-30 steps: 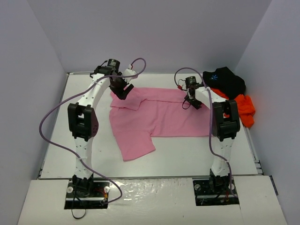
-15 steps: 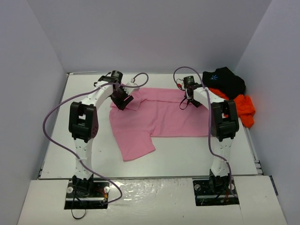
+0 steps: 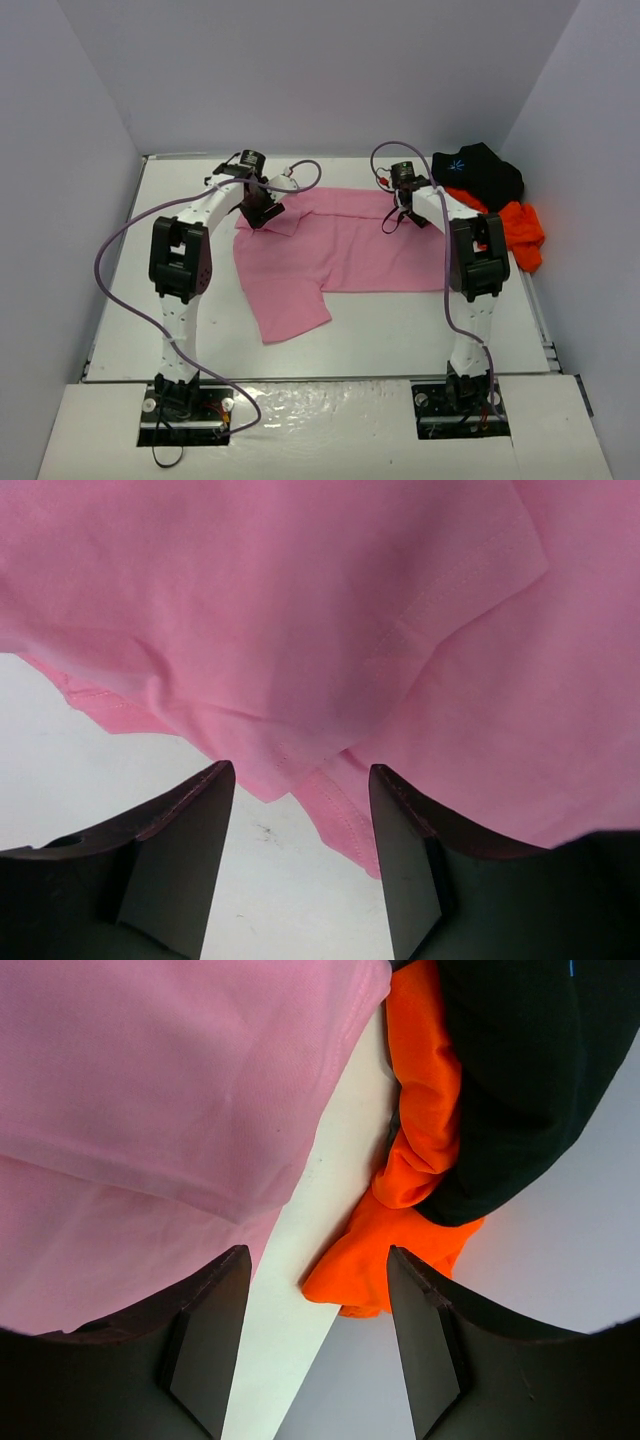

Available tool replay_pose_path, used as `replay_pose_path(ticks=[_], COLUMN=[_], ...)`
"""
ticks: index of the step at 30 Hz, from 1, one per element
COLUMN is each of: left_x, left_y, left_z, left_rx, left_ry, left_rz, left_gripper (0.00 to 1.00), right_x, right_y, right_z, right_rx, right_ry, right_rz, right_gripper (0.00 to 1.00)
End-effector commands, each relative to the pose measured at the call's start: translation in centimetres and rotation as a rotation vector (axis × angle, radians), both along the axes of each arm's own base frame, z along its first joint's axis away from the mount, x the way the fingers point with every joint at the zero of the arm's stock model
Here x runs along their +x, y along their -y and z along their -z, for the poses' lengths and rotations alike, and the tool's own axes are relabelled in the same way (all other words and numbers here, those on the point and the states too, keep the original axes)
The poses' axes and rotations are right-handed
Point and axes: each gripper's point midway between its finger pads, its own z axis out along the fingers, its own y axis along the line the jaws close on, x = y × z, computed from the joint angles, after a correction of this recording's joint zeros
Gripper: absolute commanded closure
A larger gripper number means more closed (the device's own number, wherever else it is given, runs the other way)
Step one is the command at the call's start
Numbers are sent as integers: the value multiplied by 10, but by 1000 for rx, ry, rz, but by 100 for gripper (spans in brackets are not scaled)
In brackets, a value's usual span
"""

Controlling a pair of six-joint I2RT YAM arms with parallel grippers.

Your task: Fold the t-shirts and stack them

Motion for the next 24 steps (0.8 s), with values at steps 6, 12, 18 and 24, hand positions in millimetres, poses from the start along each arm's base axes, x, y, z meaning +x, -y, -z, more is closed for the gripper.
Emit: replay_pose_path(ticks=[6, 12, 18, 24], left_x=[19, 12, 16, 22], left_y=[-30, -48, -67, -64], left_z=[1, 3, 7, 7], left_rx=[121, 127, 144, 122], left_ry=[70, 44, 46, 36], left_rz=[104, 129, 117, 113], left_gripper=[48, 48, 48, 48], right_x=[6, 8, 7, 6], right_y=[2, -1, -5, -8], right_z=[-31, -33, -31, -33], right_rx=[-57, -63, -75, -85], right_ry=[73, 81, 79, 81], right_rz=[15, 13, 10, 10], right_gripper=[46, 46, 46, 46])
